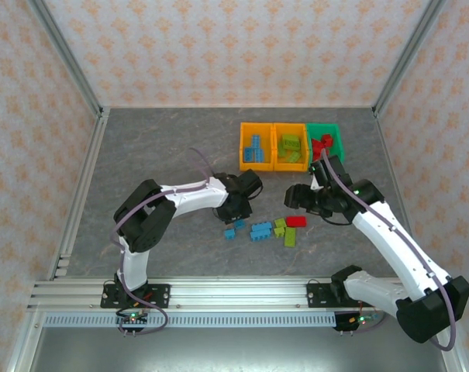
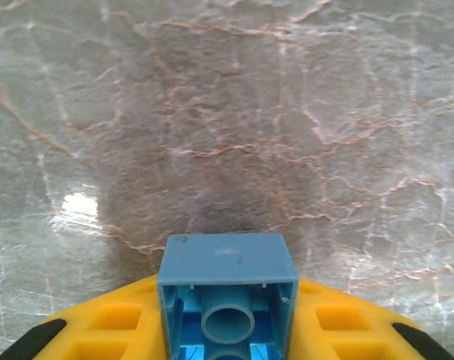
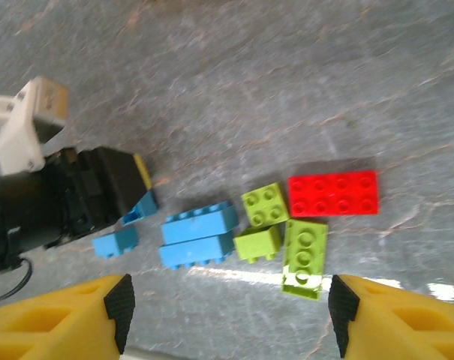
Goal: Sort the legos into containers by color
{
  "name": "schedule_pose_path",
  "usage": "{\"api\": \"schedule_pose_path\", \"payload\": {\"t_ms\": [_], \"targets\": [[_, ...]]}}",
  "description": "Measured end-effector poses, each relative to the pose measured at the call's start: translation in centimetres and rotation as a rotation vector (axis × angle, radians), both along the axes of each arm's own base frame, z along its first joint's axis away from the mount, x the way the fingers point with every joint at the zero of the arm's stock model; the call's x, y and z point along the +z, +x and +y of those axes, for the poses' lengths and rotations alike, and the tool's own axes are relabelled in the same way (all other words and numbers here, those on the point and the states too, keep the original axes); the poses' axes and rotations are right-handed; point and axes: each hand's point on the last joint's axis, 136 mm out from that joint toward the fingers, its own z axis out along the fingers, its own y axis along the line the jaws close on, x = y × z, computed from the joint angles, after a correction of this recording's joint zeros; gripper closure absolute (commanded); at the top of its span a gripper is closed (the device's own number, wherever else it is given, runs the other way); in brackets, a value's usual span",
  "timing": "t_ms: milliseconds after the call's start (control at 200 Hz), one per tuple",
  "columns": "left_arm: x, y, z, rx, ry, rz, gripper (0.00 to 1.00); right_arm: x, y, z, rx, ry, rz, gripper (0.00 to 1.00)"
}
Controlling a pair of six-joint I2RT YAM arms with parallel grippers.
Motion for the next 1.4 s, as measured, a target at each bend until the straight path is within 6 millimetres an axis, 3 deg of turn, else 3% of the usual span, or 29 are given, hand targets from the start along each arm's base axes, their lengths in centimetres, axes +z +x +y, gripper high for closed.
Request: {"api": "schedule_pose_path", "payload": {"t_ms": [85,170,260,360,490,586,726,886,986,1066,1191,1301,1401], "targets": [[1.5,1.3,-0.8,-0.046,-0.011,-0.056,0.71,0.1,-0.1,0.7,0.014,0.039,0.006,0.29],[4.8,3.9,-2.0,-0.105,-0.026,-0.174,0.72,0.7,0.0,1.0,0.011,0.069,-0.017,0.28],[9.7,7.7,-3.2,-0.161,-0.032,-0.346,0.72,1.6,0.1,1.0,0.000,0.092,-0.049,0.28],[15.2,12.1,-3.2,-0.202,0.012,-0.536,0.78,2.0,0.0,0.8,-0.020,0.099,-0.062,0.28],[20.1,18.2,-3.5,-0.238,0.074,-0.712,0.80,2.0,0.2,0.6,-0.048,0.098,-0.060,0.28],[20.2,22.1,-4.0,-0.270,0.093,-0.761,0.75,2.0,0.2,0.5,-0.059,0.100,-0.058,0.28],[16.8,26.6,-4.4,-0.314,0.104,-0.756,0.70,2.0,0.3,0.3,-0.073,0.093,-0.064,0.29],[13.7,30.6,-4.3,-0.326,0.081,-0.762,0.43,2.3,0.2,0.1,-0.078,0.092,-0.075,0.29],[13.3,31.2,-3.5,-0.336,0.080,-0.757,0.41,2.5,0.2,0.0,-0.081,0.092,-0.087,0.29],[14.1,31.4,-3.6,-0.341,0.063,-0.769,0.42,2.6,0.2,-0.1,-0.085,0.093,-0.089,0.29],[16.1,29.8,-3.8,-0.365,0.036,-0.756,0.44,2.5,0.3,-0.1,-0.096,0.093,-0.087,0.30],[19.5,25.6,-2.8,-0.391,0.020,-0.741,0.43,2.4,0.8,0.2,-0.103,0.098,-0.086,0.30],[24.6,19.6,-0.7,-0.405,-0.015,-0.800,0.41,1.8,1.0,1.6,-0.072,0.090,-0.079,0.29]]}}
